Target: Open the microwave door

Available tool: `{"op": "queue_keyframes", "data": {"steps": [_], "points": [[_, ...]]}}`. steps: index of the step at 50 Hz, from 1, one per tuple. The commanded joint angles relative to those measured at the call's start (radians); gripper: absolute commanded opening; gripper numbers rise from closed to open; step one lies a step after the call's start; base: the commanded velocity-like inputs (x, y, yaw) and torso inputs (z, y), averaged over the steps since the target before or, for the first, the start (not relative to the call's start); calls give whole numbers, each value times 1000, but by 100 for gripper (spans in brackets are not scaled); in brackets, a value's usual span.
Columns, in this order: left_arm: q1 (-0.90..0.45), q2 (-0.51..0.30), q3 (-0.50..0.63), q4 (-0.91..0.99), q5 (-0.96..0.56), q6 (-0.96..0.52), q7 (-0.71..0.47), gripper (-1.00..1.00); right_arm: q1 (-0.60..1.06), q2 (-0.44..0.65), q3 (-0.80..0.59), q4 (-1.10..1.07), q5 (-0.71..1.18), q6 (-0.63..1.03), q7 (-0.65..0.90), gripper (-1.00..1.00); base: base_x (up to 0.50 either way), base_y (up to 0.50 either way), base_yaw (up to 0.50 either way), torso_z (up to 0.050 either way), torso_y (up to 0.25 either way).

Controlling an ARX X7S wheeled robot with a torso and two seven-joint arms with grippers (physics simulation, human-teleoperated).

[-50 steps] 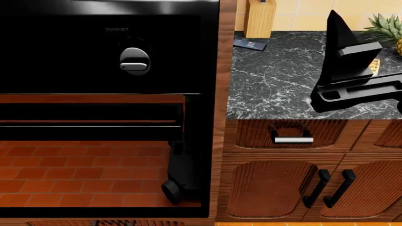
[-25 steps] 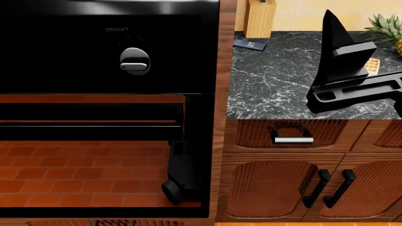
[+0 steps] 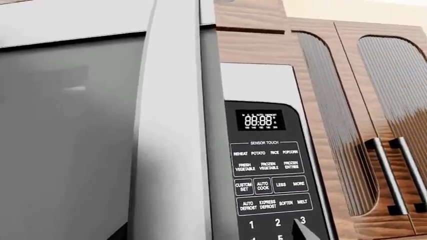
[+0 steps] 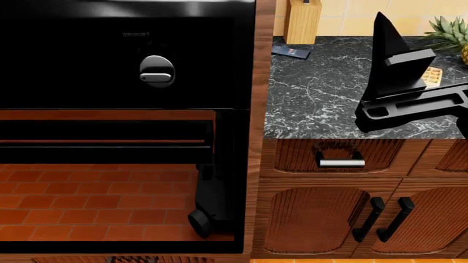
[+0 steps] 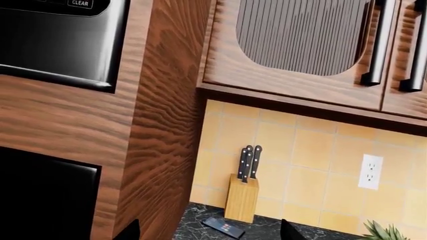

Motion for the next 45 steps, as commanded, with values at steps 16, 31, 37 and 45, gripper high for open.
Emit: {"op": "queue_keyframes", "data": {"steps": [16,31,37,45], "points": [[-101,-33,-25,128,3,-27,-107,100,-1,10,-5,-4,-2,-18,-5,100,0,0,0,0,0],[-239,103,21,75,70,-60,-74,100,-40,32,32,-25,-4,-37,-25,100,0,0,0,0,0],[-231,135,26,50,117,-47,-47,100,-56,40,46,-30,-6,-43,-32,100,0,0,0,0,0],[-217,181,38,22,148,-36,-21,100,-78,40,58,-38,-17,-48,-41,100,0,0,0,0,0]]}}
